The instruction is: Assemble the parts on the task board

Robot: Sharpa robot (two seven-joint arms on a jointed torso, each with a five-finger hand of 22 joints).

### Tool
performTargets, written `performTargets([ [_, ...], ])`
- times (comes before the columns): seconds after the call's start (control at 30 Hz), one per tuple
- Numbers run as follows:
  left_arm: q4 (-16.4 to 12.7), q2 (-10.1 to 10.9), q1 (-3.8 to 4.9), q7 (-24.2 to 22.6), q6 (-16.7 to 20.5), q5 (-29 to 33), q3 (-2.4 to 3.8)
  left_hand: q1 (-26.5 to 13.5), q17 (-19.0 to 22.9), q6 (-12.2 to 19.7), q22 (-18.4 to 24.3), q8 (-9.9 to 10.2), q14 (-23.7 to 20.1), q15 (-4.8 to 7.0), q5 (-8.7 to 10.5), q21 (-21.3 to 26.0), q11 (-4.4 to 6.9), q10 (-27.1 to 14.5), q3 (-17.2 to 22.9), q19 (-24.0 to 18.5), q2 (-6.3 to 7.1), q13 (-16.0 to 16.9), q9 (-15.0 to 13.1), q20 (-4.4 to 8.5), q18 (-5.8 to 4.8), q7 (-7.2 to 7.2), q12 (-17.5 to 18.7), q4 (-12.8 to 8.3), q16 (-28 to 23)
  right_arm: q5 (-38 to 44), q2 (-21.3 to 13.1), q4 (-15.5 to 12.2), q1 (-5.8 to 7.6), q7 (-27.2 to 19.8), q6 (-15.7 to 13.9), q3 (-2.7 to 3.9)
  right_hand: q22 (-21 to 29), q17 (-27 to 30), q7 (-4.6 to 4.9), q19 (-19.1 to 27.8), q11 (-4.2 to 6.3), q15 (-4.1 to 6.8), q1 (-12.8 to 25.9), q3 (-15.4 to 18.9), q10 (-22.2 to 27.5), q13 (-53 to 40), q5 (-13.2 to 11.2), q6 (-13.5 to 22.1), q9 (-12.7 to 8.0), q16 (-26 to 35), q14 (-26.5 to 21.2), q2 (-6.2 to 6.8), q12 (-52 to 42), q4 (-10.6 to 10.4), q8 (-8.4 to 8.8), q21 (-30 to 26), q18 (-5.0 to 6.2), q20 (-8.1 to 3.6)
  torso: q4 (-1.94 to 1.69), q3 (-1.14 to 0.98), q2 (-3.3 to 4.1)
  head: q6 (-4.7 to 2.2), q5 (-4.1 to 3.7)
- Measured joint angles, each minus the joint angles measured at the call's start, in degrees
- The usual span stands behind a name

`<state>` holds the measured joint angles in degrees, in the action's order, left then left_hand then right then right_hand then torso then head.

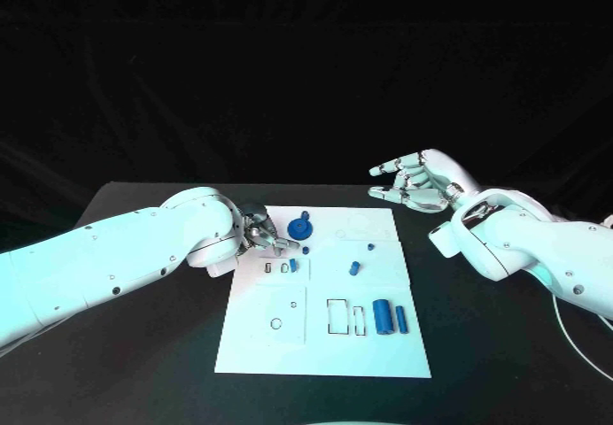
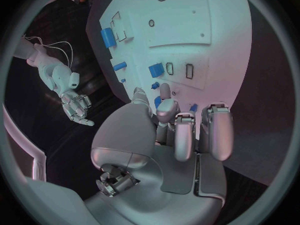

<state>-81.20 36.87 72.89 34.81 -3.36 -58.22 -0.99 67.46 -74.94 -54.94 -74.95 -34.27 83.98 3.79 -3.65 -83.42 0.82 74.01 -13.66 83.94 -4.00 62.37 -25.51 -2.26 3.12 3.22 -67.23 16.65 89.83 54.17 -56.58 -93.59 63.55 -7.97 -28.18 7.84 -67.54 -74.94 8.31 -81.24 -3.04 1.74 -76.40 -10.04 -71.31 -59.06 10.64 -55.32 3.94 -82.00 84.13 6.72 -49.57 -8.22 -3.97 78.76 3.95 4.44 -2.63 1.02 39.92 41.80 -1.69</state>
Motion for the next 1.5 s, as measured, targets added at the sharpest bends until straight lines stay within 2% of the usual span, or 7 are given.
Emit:
performTargets([
  [0.3, 1.4, -2.0, 0.08, 1.6, -2.9, -2.1, -0.27, 0.2, 0.0, 0.2, 0.0, -0.8, 0.0, 0.0, 0.0, -0.6, 0.03, 0.4, 0.0, 0.0, -0.23, 1.0, -0.8, 0.0, 0.0, -0.18, -0.9, 0.0, 0.0, -0.2, 0.2, 0.4, 0.01, 0.2, 0.3, 0.0, 0.0, 0.0, 0.0, 0.0, 0.0, 0.0, 0.0, 0.2, 0.0, 0.0, 0.0, 0.0, 0.0, 0.2, 0.0, 0.0, 0.0, 0.2, 0.0, 0.0, 0.0, 0.0, -0.01, 0.08, 0.07, 0.44, -0.08],
  [0.5, 1.7, -2.9, 0.1, 2.1, -4.5, -2.7, -0.4, 0.6, 0.0, 0.6, 0.0, -1.2, 0.0, 0.0, 0.0, -0.6, 0.21, 0.6, -0.2, 0.0, -0.6, 1.3, -1.4, 0.0, 0.0, -0.25, -1.1, -0.2, 0.0, -0.1, 0.5, 0.6, 0.01, 0.3, 0.5, 0.0, 0.0, 0.0, 0.0, 0.0, 0.0, 0.0, 0.0, 0.2, 0.0, 0.0, 0.0, 0.0, 0.1, 0.2, 0.0, 0.0, 0.0, 0.2, 0.0, 0.0, 0.0, 0.0, -0.05, 0.14, 0.11, 0.45, -0.17],
  [0.67, 1.8, -3.4, 0.1, 2.3, -5.3, -2.9, -0.5, 0.6, 0.0, 0.6, 0.0, -1.2, 0.2, 0.2, -0.28, -0.6, 0.21, 0.6, -0.2, 0.0, -0.6, 1.4, -1.6, 0.0, 0.0, -0.19, -1.1, -0.2, 0.0, 0.0, 0.7, 0.8, 0.01, 0.4, 0.7, 0.0, 0.0, 0.0, 0.0, 0.0, 0.0, 0.0, 0.0, 0.2, 0.0, 0.0, 0.0, 0.0, 0.0, 0.2, 0.0, 0.0, 0.0, 0.2, 0.0, 0.0, 0.0, 0.0, -0.05, 0.15, 0.12, 0.59, -0.27],
  [0.77, 1.9, -3.6, 0.1, 2.4, -5.7, -3.0, -0.51, 0.6, 0.0, 0.6, 0.0, -1.4, 0.2, 0.19, -0.28, -0.6, 0.12, 0.7, -0.2, 0.0, -1.05, 1.5, -1.7, 0.0, 0.01, -0.19, -1.5, -0.2, 0.0, 0.0, 0.8, 1.1, 0.01, 0.5, 0.9, 0.0, 0.0, 0.0, 0.0, 0.0, 0.0, 0.0, 0.0, 0.2, 0.0, 0.0, 0.0, 0.0, 0.0, 0.2, 0.0, 0.0, 0.0, 0.2, 0.0, 0.0, 0.0, 0.0, -0.05, 0.16, 0.12, 0.68, -0.31],
  [0.97, 1.9, -3.9, 0.1, 2.5, -6.1, -3.0, -0.53, 0.7, 0.0, 0.6, 0.0, -1.8, 0.0, 0.41, -0.57, -0.8, 0.21, 1.0, -0.2, 0.0, -1.1, 1.8, -2.1, 0.0, 0.0, -0.19, -1.6, -0.1, 0.0, 0.1, 1.1, 1.4, 0.01, 0.7, 1.1, 0.0, 0.0, 0.0, 0.0, 0.2, 0.0, 0.0, 0.0, 0.2, 0.0, 0.0, 0.0, 0.0, 0.0, 0.2, 0.0, 0.0, 0.0, 0.2, 0.0, 0.0, 0.0, 0.2, -0.07, 0.15, 0.11, 0.56, -0.42],
  [1.27, 2.5, -4.5, 0.1, 2.5, -6.9, -3.0, -0.53, 2.0, 0.0, 1.2, 0.0, -2.7, 0.0, 0.4, -1.78, -0.8, 0.21, 1.0, -0.2, 0.0, -2.4, 2.1, -3.4, 0.0, 0.01, -0.39, -1.8, -0.1, 0.0, 0.1, 1.3, 1.5, 0.01, 0.9, 1.6, 0.0, 0.2, 0.0, 0.0, 0.2, 0.0, 0.0, 0.0, 0.2, 0.0, 0.0, 0.0, 0.0, 0.0, 0.2, 0.0, 0.0, 0.0, 0.2, 0.0, 0.0, 0.0, 0.2, -0.09, 0.13, 0.17, 0.6, -0.55],
  [1.5, 2.9, -4.9, 0.1, 2.6, -7.5, -3.0, -0.53, 2.8, 0.0, 1.4, 0.0, -3.0, 0.0, 0.4, -2.06, -1.1, 0.42, 1.2, 0.0, 0.0, -2.02, 2.2, -3.9, -0.01, 0.01, -0.59, -2.0, -0.3, 0.0, 0.1, 1.4, 1.5, 0.01, 0.9, 2.0, -0.01, 0.2, 0.0, -0.01, 0.2, -0.01, 0.0, 0.0, 0.2, 0.0, 0.0, 0.0, 0.0, 0.0, 0.2, 0.0, 0.0, 0.0, 0.2, 0.0, 0.0, 0.0, 0.2, -0.07, 0.12, 0.18, 0.75, -0.65],
])
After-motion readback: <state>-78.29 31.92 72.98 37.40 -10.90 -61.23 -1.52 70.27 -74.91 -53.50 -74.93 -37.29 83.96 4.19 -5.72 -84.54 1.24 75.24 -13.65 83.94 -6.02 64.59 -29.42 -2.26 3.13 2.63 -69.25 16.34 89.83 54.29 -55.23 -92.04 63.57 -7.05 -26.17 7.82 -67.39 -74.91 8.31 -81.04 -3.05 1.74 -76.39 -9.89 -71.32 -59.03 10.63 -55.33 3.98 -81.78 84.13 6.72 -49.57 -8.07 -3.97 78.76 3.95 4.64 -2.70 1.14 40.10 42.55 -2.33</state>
